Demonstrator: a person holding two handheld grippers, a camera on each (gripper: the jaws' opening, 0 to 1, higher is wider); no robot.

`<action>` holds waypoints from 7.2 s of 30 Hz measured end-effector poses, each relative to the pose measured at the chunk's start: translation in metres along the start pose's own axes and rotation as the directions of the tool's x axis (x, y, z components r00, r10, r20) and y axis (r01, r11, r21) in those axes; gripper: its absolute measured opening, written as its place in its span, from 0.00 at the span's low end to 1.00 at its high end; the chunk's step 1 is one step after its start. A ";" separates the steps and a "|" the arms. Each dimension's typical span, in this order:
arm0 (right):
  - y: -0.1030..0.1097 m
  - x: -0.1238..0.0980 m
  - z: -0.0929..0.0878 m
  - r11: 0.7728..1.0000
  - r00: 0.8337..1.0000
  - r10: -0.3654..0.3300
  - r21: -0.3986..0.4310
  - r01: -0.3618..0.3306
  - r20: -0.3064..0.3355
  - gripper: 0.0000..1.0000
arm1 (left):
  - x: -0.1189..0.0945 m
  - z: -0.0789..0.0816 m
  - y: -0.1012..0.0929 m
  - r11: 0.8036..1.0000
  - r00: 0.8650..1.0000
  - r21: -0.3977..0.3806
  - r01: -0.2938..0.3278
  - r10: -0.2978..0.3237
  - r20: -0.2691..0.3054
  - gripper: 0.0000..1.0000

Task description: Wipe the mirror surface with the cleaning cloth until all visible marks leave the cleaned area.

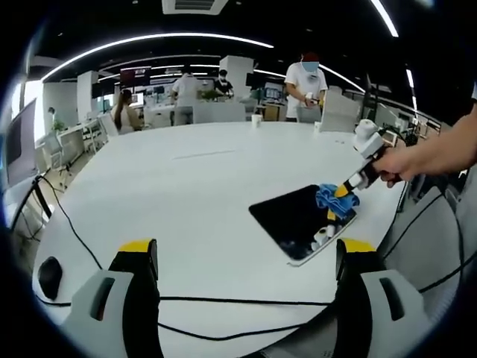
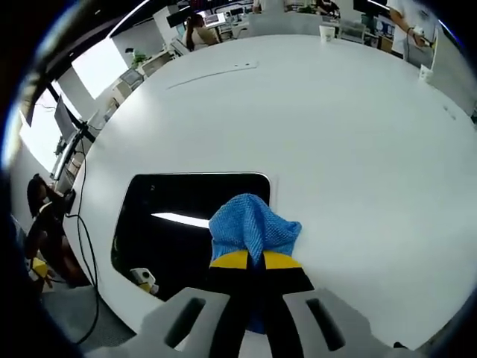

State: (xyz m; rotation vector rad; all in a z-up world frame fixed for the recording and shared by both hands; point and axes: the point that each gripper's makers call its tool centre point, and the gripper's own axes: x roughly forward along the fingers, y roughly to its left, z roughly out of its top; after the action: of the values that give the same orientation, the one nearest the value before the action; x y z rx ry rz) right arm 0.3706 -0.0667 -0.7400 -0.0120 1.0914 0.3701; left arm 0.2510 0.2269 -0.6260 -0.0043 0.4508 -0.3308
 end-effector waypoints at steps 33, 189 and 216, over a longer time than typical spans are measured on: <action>0.005 -0.020 -0.038 0.999 1.000 0.005 0.032 -0.005 -0.022 0.00 | 0.003 -0.011 0.004 1.000 1.000 -0.010 0.025 -0.025 -0.015 0.99; 0.191 0.043 0.014 0.980 0.988 0.105 -0.159 -0.122 -0.109 0.00 | 0.010 -0.018 0.049 0.996 0.996 -0.034 0.077 -0.078 -0.041 0.99; 0.183 0.070 0.063 0.977 0.992 0.093 -0.181 -0.108 -0.090 0.00 | 0.015 -0.023 0.048 0.996 0.995 -0.041 0.074 -0.076 -0.056 0.99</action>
State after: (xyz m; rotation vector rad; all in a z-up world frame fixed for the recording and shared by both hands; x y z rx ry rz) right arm 0.3987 0.1372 -0.7399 -0.1387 1.1375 0.5662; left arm 0.2693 0.2689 -0.6565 -0.0497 0.5153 -0.3970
